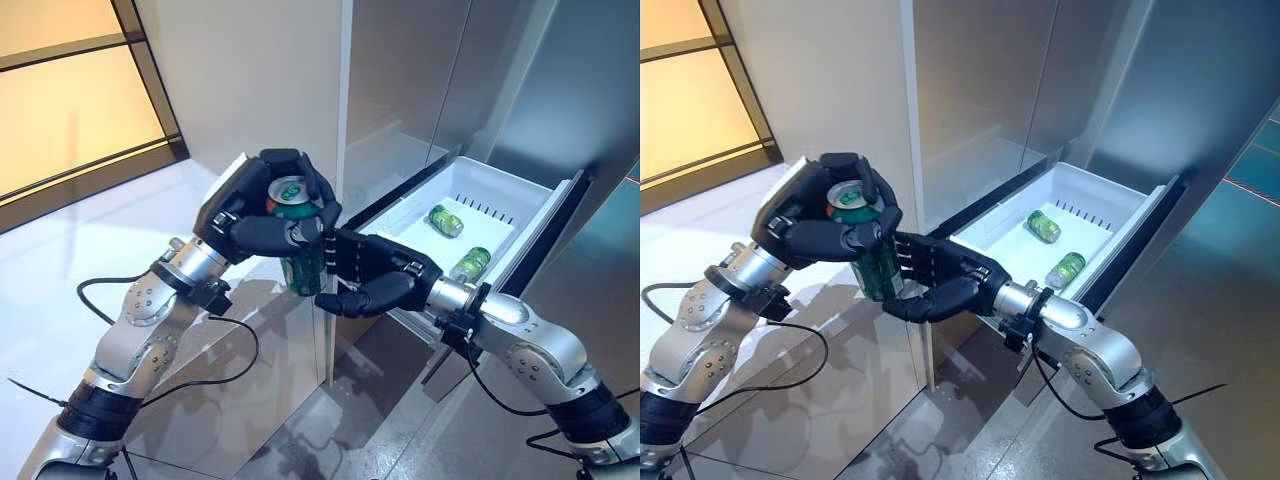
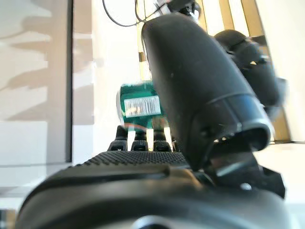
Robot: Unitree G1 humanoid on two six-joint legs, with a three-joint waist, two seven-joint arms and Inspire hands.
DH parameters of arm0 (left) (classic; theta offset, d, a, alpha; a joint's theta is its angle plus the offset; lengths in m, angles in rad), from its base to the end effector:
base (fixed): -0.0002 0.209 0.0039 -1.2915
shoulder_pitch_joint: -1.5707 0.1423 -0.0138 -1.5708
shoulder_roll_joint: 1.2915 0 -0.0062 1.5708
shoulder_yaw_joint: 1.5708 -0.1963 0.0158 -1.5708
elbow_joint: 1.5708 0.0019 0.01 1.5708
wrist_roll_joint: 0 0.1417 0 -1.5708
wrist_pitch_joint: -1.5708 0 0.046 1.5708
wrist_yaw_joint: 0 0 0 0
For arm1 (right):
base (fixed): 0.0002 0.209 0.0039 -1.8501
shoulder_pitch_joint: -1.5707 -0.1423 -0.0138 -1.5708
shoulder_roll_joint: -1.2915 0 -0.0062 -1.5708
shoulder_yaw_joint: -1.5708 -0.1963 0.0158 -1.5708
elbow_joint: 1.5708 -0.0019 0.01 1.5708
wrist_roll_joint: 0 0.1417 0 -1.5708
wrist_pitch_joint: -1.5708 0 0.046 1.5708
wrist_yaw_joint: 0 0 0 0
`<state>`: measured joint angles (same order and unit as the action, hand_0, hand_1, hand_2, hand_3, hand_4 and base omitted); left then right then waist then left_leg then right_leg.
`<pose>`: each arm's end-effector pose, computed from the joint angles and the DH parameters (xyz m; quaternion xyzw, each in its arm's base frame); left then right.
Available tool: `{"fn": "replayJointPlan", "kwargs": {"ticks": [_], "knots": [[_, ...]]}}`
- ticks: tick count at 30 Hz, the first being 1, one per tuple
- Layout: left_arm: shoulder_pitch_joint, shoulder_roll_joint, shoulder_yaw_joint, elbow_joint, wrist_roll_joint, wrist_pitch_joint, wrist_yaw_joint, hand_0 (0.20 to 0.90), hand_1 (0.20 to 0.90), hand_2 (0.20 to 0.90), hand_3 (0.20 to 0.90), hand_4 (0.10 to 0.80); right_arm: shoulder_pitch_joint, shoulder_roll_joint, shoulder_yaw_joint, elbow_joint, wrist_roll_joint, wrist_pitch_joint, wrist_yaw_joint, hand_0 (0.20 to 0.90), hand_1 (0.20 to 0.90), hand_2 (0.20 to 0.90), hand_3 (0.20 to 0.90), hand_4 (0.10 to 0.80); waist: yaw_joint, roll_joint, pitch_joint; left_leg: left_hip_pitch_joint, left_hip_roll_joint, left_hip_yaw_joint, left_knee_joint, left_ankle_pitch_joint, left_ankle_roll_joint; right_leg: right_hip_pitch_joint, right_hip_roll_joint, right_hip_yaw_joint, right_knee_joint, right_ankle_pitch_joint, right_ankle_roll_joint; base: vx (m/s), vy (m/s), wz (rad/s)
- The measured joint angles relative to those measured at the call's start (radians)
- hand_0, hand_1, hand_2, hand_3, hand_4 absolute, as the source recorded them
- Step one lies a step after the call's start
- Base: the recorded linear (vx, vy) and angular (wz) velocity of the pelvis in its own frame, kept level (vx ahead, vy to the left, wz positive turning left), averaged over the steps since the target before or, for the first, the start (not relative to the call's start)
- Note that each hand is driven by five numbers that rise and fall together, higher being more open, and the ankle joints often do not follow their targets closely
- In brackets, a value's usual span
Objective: Put drinks into fridge and close the fridge
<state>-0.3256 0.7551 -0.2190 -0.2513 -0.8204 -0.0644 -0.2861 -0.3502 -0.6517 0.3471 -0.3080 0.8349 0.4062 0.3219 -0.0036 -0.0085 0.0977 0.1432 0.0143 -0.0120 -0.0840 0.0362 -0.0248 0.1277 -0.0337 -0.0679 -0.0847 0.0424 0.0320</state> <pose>0.2433 0.2046 0.1663 0.0008 -0.1951 -0.3474 0.9172 0.2404 -0.1610 0.1339 0.0216 0.0380 0.4483 0.8928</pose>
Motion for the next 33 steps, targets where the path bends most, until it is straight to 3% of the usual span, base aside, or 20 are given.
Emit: {"fn": "replayJointPlan", "kwargs": {"ticks": [11,27,33], "knots": [[-0.001,-0.023,-0.087,0.000,0.002,0.036,-0.008,0.300,0.300,0.300,0.200,0.100,0.000,0.076,0.031,0.037,0.139,0.000,-0.150,0.900,0.900,0.900,0.900,0.800,0.000,0.001,0.001,0.005,0.000,0.002,0.000,0.000,0.000,0.003,0.000,0.003,0.000,0.000,0.000,0.000,0.000,0.00],[-0.001,-0.029,-0.123,0.000,-0.004,0.057,0.039,0.300,0.300,0.300,0.200,0.100,-0.001,0.077,0.072,0.068,0.226,0.000,-0.208,0.900,0.900,0.900,0.900,0.800,0.000,0.002,0.001,0.012,0.000,0.014,0.000,0.000,0.000,0.006,0.000,0.016,0.000,0.004,0.001,0.000,0.004,-0.01],[-0.001,-0.025,-0.128,0.000,-0.005,0.058,0.048,0.300,0.300,0.300,0.200,0.100,-0.040,0.057,0.079,0.068,0.223,0.045,-0.208,0.900,0.900,0.900,0.900,0.800,-0.002,0.002,0.000,0.014,0.001,0.021,0.000,0.000,0.001,0.005,0.000,0.022,0.000,0.008,0.001,0.002,0.007,-0.03]]}}
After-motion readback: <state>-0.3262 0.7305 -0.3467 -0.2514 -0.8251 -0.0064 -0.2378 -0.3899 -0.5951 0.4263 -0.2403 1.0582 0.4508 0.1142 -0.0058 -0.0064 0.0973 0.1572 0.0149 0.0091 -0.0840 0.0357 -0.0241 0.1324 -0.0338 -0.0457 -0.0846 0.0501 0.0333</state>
